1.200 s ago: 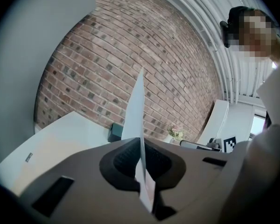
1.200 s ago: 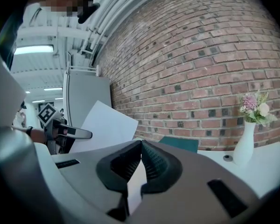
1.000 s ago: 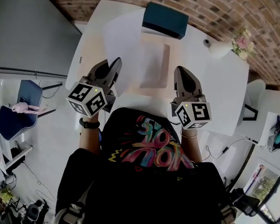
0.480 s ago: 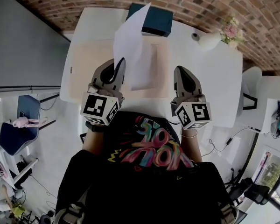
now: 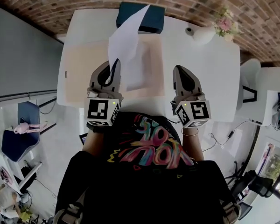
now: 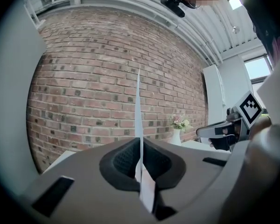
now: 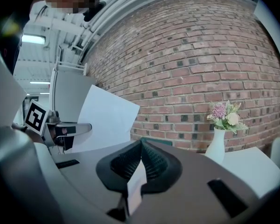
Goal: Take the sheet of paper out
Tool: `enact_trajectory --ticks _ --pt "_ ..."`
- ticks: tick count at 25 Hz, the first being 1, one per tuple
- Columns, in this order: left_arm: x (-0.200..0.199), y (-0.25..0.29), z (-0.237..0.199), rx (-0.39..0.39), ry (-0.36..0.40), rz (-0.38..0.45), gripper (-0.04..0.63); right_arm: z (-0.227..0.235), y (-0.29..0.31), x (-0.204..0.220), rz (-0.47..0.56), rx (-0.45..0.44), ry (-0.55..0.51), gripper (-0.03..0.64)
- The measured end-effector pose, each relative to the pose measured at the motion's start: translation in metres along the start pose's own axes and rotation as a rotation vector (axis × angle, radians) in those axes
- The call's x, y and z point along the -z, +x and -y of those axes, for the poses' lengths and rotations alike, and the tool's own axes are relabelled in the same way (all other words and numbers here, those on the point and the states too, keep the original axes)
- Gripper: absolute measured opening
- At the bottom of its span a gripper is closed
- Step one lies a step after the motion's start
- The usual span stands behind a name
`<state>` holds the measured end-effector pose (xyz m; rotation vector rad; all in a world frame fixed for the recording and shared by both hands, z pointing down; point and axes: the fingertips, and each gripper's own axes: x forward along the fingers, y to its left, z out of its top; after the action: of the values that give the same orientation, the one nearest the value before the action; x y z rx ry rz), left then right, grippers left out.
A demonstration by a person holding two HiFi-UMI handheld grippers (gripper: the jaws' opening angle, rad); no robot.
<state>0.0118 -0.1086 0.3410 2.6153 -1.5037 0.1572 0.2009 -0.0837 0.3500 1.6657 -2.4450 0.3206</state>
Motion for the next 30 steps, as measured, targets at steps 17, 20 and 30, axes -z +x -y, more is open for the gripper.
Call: enact_trajectory --ticks 17,20,30 --pt "0.012 0.005 -0.015 -0.023 -0.031 -0.031 0.023 0.005 0.011 0.008 -0.009 0.002 0.002 0.018" --pt "0.012 0.006 -0.016 -0.022 -0.034 -0.034 0.023 0.004 0.012 0.008 -0.005 0.003 -0.002 0.020" --pt "0.013 0.007 -0.014 -0.014 -0.025 -0.037 0.023 0.002 0.012 0.012 -0.016 -0.016 -0.014 0.018"
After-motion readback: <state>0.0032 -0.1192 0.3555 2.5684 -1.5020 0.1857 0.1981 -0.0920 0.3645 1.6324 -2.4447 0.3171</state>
